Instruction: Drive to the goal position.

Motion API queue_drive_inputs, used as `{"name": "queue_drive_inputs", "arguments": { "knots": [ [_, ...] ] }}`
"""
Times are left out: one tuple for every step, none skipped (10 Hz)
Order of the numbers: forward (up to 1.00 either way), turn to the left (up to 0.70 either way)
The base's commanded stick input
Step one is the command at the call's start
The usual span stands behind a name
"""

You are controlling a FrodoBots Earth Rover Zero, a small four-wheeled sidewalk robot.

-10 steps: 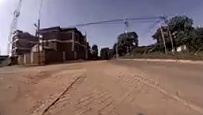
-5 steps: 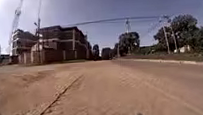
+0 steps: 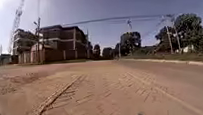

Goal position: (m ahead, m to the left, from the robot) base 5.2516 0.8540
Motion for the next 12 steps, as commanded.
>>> {"name": "queue_drive_inputs", "arguments": {
  "knots": [
    [1.0, 0.0],
    [1.0, 0.0],
    [1.0, 0.0],
    [1.0, 0.0],
    [1.0, 0.0],
    [1.0, 0.0],
    [1.0, 0.0],
    [1.0, 0.0],
    [1.0, 0.0],
    [1.0, 0.0],
    [1.0, 0.0],
    [1.0, 0.0]
  ]
}}
